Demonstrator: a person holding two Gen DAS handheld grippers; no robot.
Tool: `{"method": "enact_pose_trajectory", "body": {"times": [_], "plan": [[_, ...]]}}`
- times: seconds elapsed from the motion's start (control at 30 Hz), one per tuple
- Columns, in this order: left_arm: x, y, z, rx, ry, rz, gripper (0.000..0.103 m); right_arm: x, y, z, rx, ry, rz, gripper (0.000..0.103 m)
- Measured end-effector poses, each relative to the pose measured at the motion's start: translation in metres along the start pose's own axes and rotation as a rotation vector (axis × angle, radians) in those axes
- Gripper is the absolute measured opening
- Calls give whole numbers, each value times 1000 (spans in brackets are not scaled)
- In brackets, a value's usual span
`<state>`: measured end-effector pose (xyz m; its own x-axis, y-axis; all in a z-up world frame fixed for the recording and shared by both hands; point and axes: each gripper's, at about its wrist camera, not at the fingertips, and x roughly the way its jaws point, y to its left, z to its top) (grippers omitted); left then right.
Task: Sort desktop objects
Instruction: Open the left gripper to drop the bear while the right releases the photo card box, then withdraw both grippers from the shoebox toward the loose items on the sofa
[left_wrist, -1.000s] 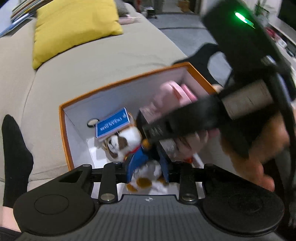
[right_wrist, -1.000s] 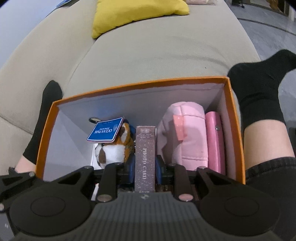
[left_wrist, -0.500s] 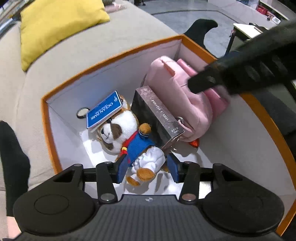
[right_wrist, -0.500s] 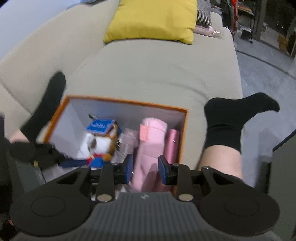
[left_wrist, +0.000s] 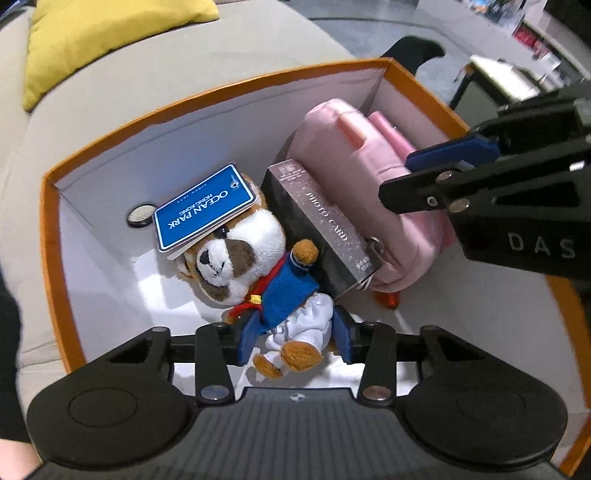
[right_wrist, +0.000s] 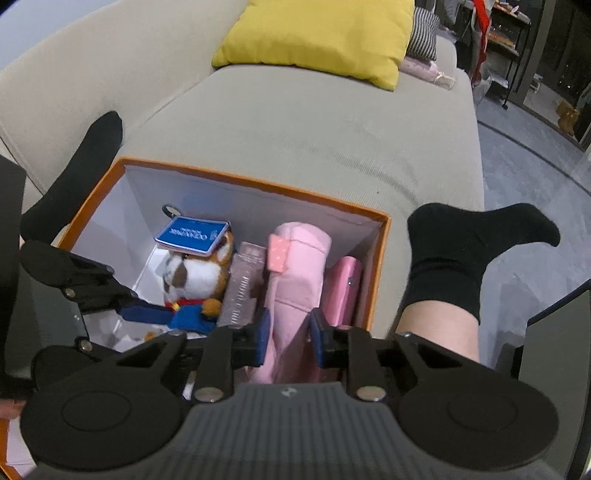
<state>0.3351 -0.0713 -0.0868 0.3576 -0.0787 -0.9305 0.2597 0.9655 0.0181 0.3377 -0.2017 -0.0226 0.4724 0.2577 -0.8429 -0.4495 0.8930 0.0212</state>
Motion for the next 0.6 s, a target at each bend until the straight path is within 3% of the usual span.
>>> {"method": "enact_pose_trajectory", "body": {"times": [0.07,0.1,0.13,0.3,0.6], "plan": [[-2,2,0,-1,-21,-58,43,-8,-1,1,17,-11,11,14],[-2,2,0,-3,-26,-69,43,-11,-1,2,21,-13,26,4],[-1,1,2,-1,-25,-69,43,-13,-2,4,26,-17,37,1],[7,-1,5,-14,2,-59,44,0,-7,3,59,30,-5,1],[4,-1,2,10,0,-21,55,-5,-18,1,116,-4,9,8]]}}
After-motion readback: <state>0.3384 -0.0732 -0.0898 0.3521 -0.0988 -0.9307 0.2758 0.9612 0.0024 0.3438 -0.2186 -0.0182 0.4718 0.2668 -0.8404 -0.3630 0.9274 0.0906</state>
